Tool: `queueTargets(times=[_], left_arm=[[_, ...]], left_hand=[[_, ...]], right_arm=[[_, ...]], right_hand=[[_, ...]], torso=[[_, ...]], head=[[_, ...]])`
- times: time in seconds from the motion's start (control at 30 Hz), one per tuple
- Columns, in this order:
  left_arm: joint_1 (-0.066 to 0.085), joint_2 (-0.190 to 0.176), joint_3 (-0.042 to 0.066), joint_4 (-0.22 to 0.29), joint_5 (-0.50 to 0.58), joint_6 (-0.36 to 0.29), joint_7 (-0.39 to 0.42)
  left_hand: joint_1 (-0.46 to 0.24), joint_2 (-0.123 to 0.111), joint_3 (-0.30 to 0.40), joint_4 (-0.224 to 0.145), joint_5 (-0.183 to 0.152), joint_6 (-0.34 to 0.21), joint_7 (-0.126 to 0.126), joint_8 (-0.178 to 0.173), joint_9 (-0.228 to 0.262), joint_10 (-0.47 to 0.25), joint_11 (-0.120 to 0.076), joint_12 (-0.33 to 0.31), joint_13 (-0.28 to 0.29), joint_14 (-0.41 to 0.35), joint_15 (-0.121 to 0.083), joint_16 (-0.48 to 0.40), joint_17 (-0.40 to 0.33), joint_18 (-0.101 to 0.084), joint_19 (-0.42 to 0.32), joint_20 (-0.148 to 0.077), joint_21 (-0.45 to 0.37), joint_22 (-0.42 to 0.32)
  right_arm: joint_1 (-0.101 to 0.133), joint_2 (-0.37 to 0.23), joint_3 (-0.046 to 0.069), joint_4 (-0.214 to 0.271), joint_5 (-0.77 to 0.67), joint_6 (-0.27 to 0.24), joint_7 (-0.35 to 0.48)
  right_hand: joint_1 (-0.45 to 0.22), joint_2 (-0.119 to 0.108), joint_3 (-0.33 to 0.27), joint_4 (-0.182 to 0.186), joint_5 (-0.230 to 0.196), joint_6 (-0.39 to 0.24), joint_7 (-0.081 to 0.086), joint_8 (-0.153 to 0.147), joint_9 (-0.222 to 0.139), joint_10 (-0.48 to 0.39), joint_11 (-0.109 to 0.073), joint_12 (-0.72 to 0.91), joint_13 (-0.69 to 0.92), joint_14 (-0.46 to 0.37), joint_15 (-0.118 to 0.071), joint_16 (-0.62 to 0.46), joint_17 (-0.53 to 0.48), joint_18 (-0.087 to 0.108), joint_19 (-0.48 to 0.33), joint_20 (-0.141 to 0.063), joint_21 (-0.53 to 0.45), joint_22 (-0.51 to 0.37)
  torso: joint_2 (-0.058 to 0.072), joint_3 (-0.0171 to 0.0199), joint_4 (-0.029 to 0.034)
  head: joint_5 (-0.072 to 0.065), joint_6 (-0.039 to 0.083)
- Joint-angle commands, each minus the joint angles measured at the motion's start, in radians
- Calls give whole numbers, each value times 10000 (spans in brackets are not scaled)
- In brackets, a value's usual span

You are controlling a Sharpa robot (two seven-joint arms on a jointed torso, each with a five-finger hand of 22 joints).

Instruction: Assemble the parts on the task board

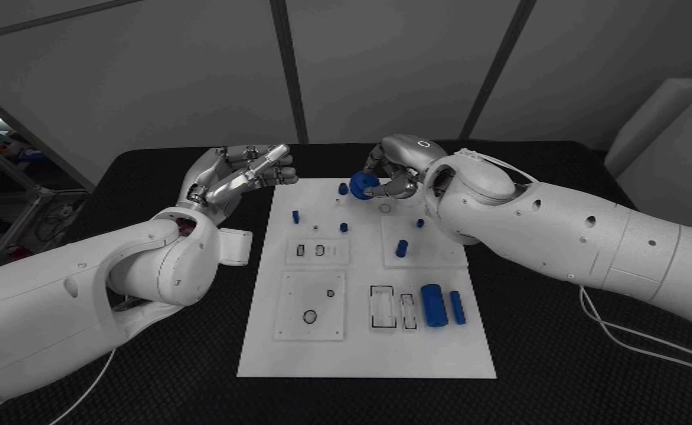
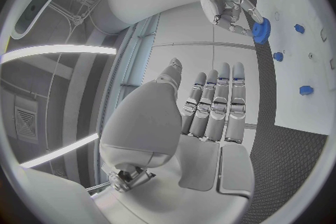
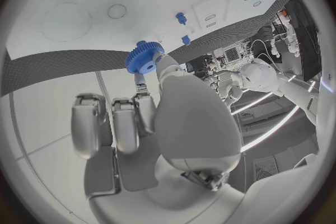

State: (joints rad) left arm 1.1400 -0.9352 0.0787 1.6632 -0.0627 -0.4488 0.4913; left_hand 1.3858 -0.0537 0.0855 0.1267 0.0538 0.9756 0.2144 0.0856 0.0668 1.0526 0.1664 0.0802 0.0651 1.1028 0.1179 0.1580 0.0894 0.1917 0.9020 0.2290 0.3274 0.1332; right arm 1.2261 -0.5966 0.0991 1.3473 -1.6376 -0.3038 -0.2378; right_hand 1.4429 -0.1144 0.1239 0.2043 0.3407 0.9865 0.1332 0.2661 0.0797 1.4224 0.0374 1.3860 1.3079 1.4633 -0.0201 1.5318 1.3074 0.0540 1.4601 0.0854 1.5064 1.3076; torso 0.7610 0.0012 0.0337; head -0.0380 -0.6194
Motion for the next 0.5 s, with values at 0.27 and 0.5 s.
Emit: queueTargets(times=[0.27, 0.5], left_arm=[[17, 42, 9, -4, -67, 140, 23], [17, 54, 10, -27, -69, 136, 23]], left_hand=[[-32, 107, 17, -62, -58, -31, 56, -36, -13, -18, 22, -59, -13, -7, 38, -33, -13, -97, 82, 11, -33, -9], [-31, 110, 17, -66, -57, -31, 57, -41, -12, -20, 23, -64, -13, -7, 39, -39, -14, -98, 82, 12, -35, -11]], right_arm=[[17, 741, -243, -483, -699, 15, 27], [15, 1068, -335, -780, -728, 157, 63]], right_hand=[[-27, -34, 129, -41, -22, 156, -103, -14, 34, 71, 21, 44, 443, 896, -78, 57, 1847, -189, 111, -6, 60, 1038], [-33, -44, 146, -47, -39, 150, -98, -37, 31, 54, 24, 21, 419, 895, -79, 54, 1841, -192, 119, -9, 65, 1051]], torso=[[6, -10, 13], [10, 7, 7]], head=[[74, -35], [114, -55]])
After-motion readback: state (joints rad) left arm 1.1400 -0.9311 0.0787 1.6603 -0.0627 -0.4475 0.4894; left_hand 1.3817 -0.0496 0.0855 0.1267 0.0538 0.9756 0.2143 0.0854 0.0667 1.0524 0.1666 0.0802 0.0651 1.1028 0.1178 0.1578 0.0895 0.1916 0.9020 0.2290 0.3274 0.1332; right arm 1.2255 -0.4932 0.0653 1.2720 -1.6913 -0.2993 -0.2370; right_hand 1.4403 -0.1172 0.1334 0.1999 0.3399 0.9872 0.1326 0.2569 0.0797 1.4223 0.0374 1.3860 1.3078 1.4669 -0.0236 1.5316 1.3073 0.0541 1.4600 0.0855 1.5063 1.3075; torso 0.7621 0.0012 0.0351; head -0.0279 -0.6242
